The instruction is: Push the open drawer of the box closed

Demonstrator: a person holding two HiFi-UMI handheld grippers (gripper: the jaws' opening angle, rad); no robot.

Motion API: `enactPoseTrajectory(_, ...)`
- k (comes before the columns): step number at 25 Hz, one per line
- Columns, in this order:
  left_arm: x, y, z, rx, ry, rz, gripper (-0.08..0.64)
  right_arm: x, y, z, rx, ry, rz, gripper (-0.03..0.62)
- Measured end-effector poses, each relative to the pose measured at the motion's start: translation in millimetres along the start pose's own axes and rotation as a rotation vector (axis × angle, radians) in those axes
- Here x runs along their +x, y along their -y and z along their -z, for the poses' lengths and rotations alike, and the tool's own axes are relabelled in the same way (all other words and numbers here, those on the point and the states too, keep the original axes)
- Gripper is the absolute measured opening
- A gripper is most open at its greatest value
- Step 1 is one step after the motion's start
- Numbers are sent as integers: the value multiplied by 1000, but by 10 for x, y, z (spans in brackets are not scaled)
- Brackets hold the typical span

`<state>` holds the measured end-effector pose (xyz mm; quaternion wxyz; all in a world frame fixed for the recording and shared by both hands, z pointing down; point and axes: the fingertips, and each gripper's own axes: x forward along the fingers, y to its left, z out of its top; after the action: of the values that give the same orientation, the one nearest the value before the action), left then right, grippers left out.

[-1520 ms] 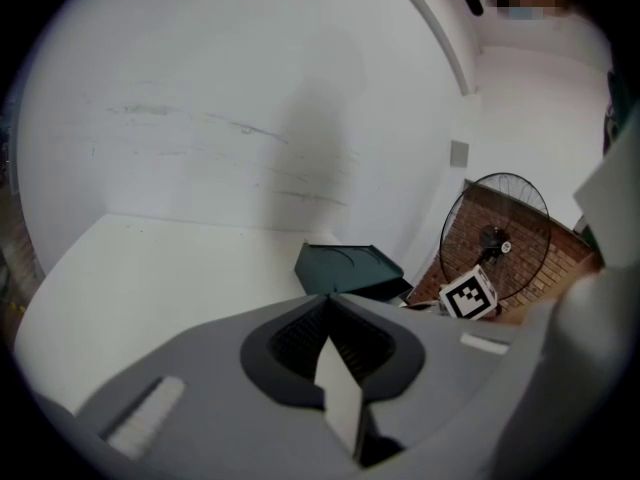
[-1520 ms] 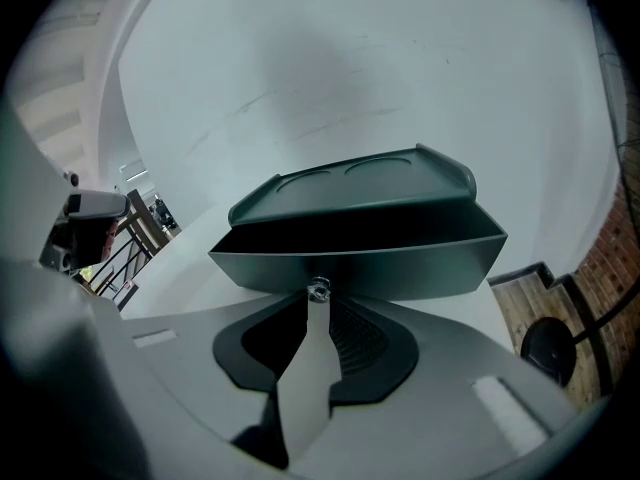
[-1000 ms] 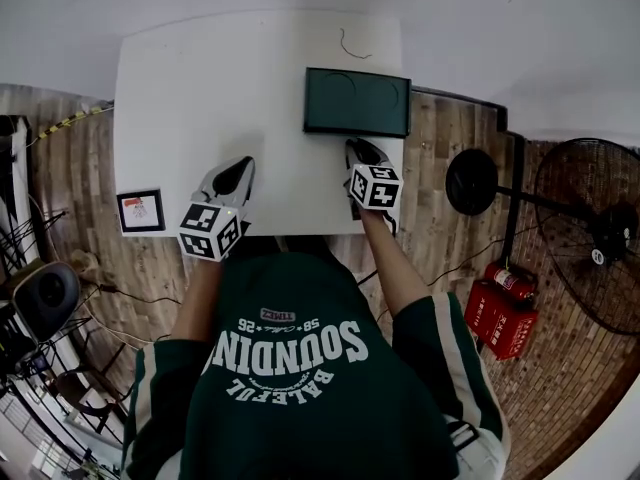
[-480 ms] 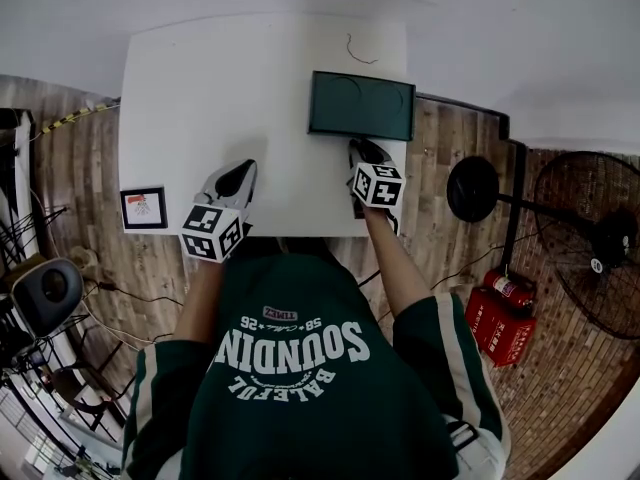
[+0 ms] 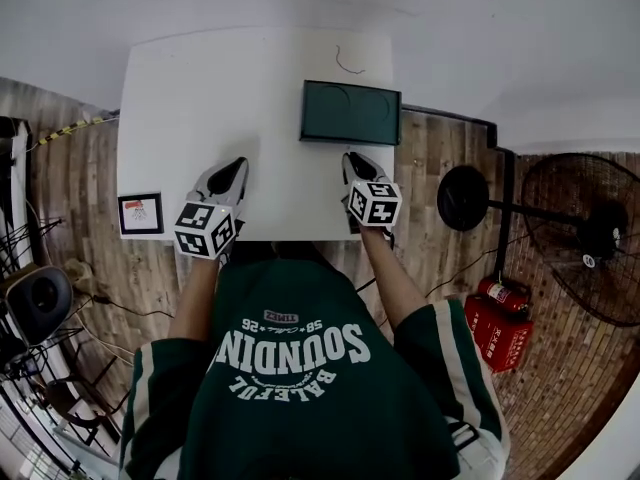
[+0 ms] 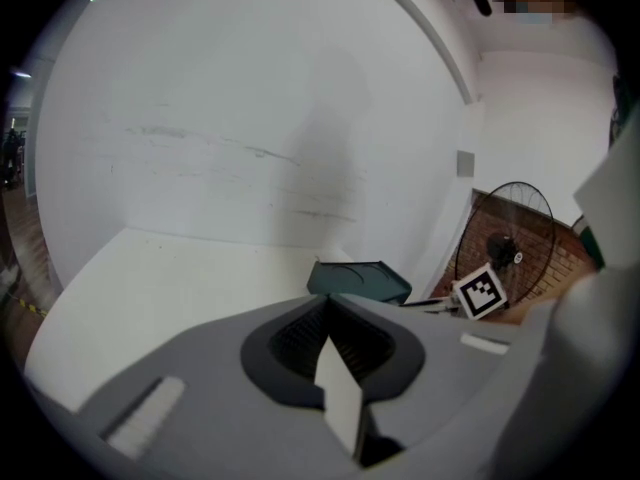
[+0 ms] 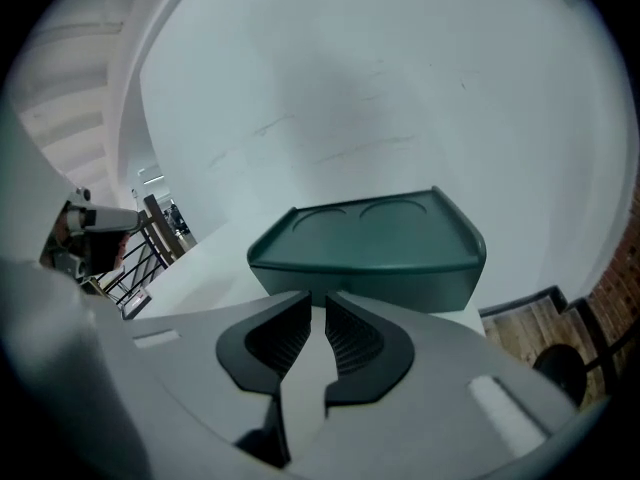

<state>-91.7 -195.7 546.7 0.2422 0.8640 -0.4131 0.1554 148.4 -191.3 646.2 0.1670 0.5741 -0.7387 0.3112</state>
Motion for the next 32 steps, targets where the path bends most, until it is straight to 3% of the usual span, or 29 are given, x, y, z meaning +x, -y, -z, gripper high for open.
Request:
enactPoseTrajectory(5, -68, -11, -210, 28, 53, -15, 52, -282, -300, -522, -91, 136, -64, 2)
enactPoseTrajectory(17, -306, -18, -849, 88, 201, -50, 52, -836, -900, -1663, -224, 378, -172, 2)
enactPoseTrajectory(23, -426, -22, -993, 114, 235, -70, 52, -962, -1059, -1823, -234, 411, -191, 2)
enactPoseTrajectory(32, -464, -35, -872, 99, 223, -78, 52, -967, -1070, -1742, -222, 408, -194, 2)
